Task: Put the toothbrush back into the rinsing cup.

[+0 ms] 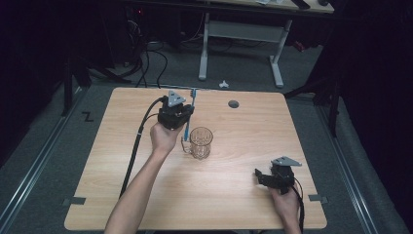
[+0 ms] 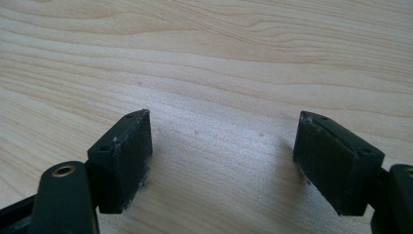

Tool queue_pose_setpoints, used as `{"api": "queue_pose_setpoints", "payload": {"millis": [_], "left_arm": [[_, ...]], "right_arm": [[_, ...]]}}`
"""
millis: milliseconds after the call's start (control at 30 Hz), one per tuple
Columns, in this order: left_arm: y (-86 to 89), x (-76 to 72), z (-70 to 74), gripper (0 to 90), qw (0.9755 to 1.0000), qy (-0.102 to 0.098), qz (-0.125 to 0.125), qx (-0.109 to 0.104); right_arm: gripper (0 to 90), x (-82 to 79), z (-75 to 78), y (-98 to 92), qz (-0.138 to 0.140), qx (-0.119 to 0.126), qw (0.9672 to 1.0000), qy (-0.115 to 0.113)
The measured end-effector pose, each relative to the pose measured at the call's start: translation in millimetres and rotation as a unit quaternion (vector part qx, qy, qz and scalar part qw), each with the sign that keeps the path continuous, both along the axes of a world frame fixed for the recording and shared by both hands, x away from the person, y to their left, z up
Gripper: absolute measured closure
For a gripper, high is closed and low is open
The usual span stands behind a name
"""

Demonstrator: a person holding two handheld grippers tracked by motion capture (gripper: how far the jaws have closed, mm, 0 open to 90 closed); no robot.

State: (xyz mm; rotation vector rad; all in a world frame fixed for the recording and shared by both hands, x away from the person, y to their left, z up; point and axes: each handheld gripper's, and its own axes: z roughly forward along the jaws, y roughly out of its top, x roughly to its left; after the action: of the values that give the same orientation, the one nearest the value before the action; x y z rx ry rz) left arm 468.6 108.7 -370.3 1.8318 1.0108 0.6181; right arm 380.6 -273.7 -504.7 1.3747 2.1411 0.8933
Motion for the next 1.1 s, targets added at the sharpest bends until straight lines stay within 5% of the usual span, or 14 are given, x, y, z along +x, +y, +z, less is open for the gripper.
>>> {"api": "queue_pose_setpoints", "payload": {"millis": [1100], "left_arm": [[11.5,-10.3,2.9,79.2,0.9996,0.023,-0.016,-0.001]], "right_arm": [[22.0,0.0,0.0,0.0,0.0,0.0,1.0,0.0]]}}
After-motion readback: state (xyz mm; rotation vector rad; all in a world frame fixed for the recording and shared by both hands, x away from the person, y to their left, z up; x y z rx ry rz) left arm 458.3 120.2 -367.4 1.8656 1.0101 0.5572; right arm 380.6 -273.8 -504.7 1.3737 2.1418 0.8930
